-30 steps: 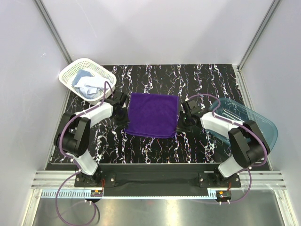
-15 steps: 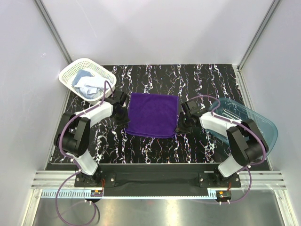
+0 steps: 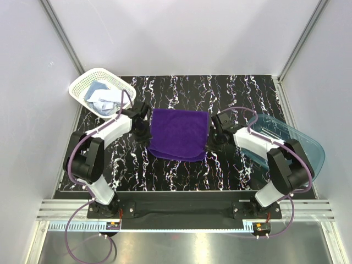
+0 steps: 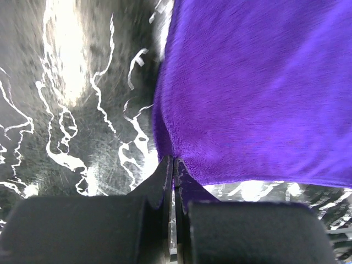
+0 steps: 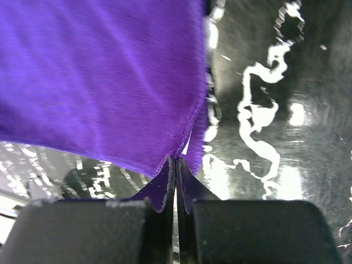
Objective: Fold and stack the towels
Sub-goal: Fold the towel
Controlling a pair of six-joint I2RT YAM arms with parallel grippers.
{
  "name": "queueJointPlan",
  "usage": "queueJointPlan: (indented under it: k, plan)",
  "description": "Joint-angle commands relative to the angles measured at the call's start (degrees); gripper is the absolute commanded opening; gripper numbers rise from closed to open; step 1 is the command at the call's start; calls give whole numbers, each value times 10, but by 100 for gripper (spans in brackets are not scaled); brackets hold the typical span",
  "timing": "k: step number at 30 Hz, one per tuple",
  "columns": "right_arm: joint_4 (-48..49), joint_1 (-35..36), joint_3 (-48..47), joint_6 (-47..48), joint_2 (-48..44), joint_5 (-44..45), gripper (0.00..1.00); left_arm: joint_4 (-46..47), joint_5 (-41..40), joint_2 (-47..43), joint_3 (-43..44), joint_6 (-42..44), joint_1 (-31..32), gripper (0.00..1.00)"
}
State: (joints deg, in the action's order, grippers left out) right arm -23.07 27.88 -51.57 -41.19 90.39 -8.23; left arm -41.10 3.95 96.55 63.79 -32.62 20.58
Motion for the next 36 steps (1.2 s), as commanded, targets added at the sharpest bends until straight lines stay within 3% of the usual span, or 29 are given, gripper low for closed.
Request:
queueJointPlan:
  k: [1, 8, 14, 20, 25, 28, 36]
  plan:
    - [-11, 10, -20, 3, -41, -9, 0, -37, -17, -32, 31, 12, 3, 0]
    - [66, 19, 91, -32, -56, -32, 0, -11, -34, -21, -45, 23, 3, 0]
    - [102, 22, 124, -36, -63, -41, 0, -1, -36, -22, -64, 26, 3, 0]
    - [86, 22, 113, -26, -74, -34, 0, -11, -30, -39, -61, 22, 2, 0]
    - [31, 23, 54, -6, -100, -43, 0, -57, -52, -53, 6, 26, 2, 0]
    - [31, 32, 65, -21, -122, -57, 0, -64, -65, -59, -9, 25, 1, 0]
    - [149, 53, 182, -75, -123, -96, 0, -26, -75, -44, -83, 24, -1, 0]
